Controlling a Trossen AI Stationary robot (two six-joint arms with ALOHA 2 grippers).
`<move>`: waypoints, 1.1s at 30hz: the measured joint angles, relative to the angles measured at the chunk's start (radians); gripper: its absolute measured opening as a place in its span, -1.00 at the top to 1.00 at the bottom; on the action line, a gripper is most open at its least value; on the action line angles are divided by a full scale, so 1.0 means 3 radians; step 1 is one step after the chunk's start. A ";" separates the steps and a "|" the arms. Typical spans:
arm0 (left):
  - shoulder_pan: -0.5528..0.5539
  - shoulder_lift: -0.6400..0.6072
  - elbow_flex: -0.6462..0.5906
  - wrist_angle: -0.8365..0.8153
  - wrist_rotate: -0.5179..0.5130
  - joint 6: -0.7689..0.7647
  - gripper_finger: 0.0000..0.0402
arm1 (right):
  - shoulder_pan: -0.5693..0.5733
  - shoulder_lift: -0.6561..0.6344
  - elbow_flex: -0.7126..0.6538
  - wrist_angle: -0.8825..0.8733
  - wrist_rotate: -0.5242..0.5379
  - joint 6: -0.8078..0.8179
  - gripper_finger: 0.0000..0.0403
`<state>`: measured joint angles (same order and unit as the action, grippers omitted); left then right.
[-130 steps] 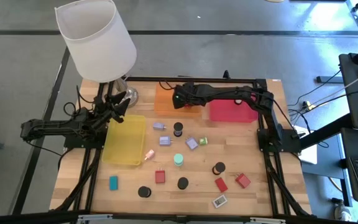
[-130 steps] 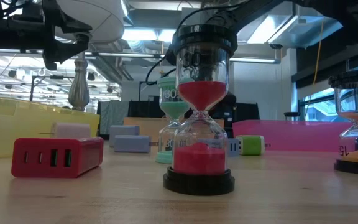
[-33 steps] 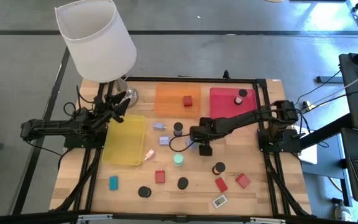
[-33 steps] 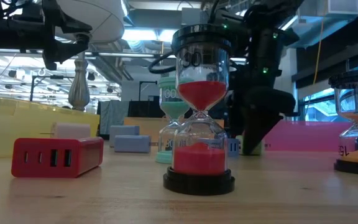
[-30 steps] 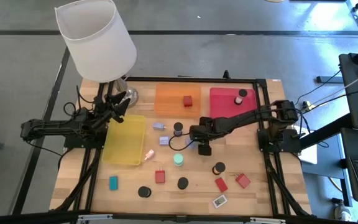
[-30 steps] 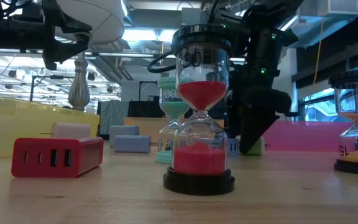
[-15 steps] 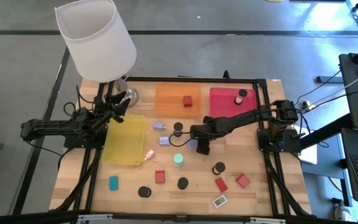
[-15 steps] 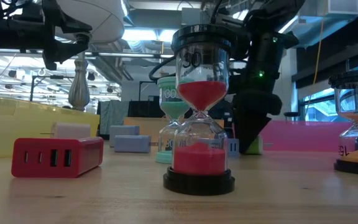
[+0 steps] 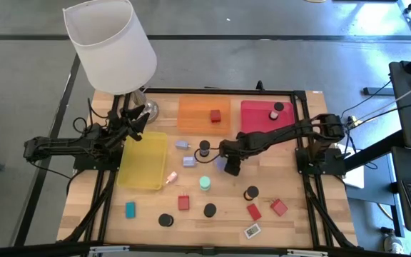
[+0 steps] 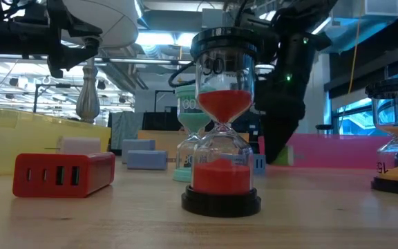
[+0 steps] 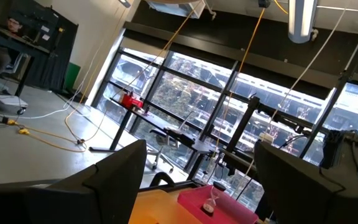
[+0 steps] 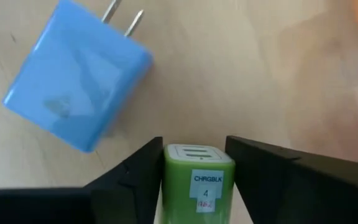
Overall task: Pick & Place Office items
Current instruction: Put the green charger adapter into the orange bin
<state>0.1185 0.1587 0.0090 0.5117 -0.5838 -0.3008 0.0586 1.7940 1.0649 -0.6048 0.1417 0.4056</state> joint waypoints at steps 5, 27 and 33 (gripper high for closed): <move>0.0001 -0.0001 0.0000 0.0000 0.0000 0.0000 -0.47 | -0.0089 -0.0285 0.0025 0.0003 0.0214 0.0008 0.27; 0.0000 0.0001 0.0000 -0.0001 0.0000 0.0000 -0.47 | -0.1267 -0.0281 0.0623 0.0892 0.0285 -0.0461 0.26; 0.0000 0.0001 0.0000 0.0000 -0.0004 0.0000 -0.47 | -0.1360 0.0198 0.0812 0.0930 0.0217 -0.0542 0.24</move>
<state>0.1187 0.1589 0.0090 0.5117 -0.5850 -0.3008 -0.3494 1.8534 1.3084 -0.3259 0.2067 0.2432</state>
